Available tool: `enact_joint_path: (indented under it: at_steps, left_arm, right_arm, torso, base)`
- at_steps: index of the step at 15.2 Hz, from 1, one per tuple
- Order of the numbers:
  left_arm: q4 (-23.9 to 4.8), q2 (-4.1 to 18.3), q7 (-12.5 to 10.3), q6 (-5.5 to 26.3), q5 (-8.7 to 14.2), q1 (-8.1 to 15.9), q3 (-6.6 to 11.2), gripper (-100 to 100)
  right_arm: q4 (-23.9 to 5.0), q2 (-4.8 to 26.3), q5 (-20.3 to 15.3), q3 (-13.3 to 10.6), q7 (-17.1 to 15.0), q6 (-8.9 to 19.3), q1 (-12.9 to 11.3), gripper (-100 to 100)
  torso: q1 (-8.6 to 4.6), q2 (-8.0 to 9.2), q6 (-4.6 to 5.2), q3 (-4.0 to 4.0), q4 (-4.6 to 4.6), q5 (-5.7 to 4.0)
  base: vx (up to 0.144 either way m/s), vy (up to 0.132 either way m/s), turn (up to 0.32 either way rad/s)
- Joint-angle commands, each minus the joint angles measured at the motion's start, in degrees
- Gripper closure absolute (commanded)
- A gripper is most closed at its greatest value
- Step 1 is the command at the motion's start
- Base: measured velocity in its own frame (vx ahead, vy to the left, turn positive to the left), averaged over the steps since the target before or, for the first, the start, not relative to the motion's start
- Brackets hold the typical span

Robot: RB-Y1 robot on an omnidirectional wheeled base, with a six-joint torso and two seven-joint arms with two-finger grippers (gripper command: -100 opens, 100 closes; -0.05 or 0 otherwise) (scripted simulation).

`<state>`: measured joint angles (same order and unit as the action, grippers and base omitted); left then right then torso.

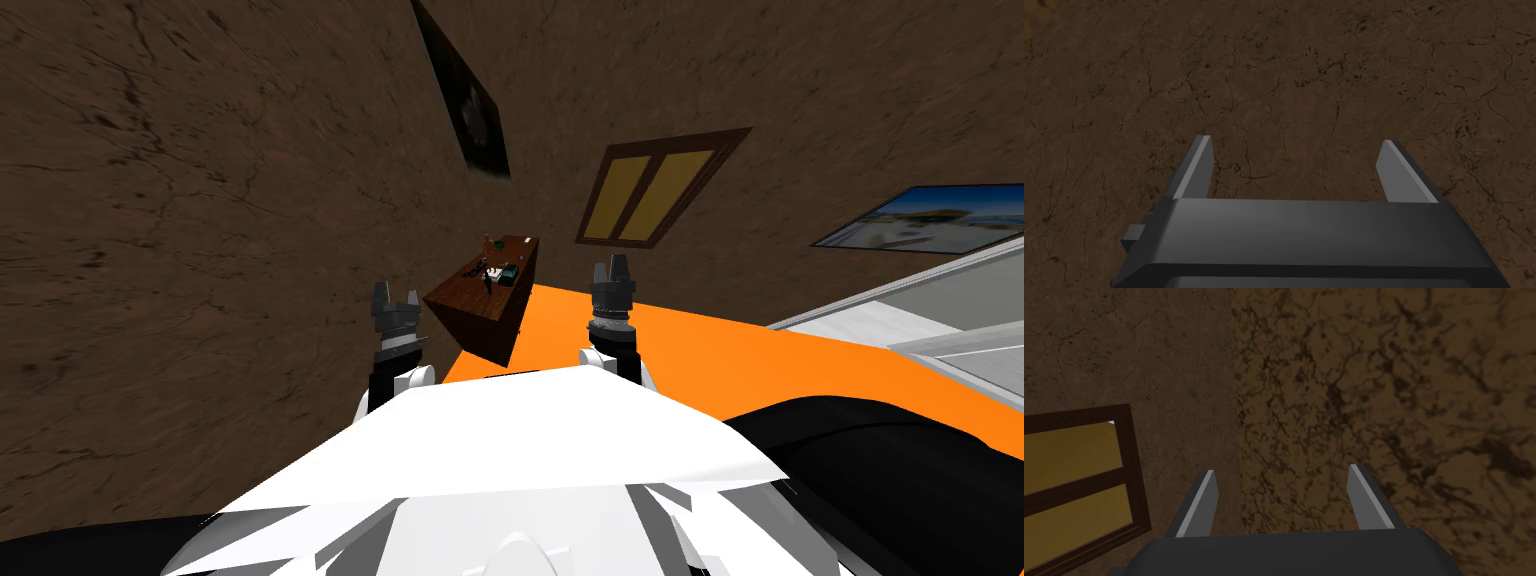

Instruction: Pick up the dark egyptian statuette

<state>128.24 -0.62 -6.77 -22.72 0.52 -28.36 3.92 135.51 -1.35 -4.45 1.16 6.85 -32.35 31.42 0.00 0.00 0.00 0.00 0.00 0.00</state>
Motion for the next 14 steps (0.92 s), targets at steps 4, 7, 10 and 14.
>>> enact_joint_path:
  at_steps: [4, 7, 10, 14]
  left_arm:
    - [-0.2, 5.7, 0.2, 1.3, -0.2, 0.0, 0.1, -100]
    - [-0.4, 8.9, 0.4, 2.6, -0.5, -0.1, 0.22, -100]
    - [-0.7, 11.9, 0.7, 4.4, -0.8, -0.1, 0.36, -100]
    - [-1.3, 16.1, 1.2, 7.8, -1.4, -0.2, 0.63, -100]
  right_arm:
    - [0.0, 0.0, 0.0, 0.0, 0.0, 0.0, 0.0, 0]
    - [0.0, 0.0, 0.0, 0.0, 0.0, 0.0, 0.0, 0]
    - [0.0, 0.0, 0.0, 0.0, 0.0, 0.0, 0.0, 0]
    - [0.0, 0.0, 0.0, 0.0, 0.0, 0.0, 0.0, 0]
  torso:
    - [-0.08, -0.01, 0.0, 0.0, 0.0, -0.02]
    - [-0.17, 0.0, 0.0, 0.0, 0.0, -0.04]
    - [-0.25, -0.03, 0.01, -0.02, -0.01, -0.06]
    - [-0.36, -0.03, 0.01, -0.01, -0.01, -0.08]
  base:
    - [0.002, -0.024, -0.017]
    - [0.002, -0.05, -0.028]
    - [0.009, -0.066, -0.035]
    - [0.007, -0.091, -0.049]
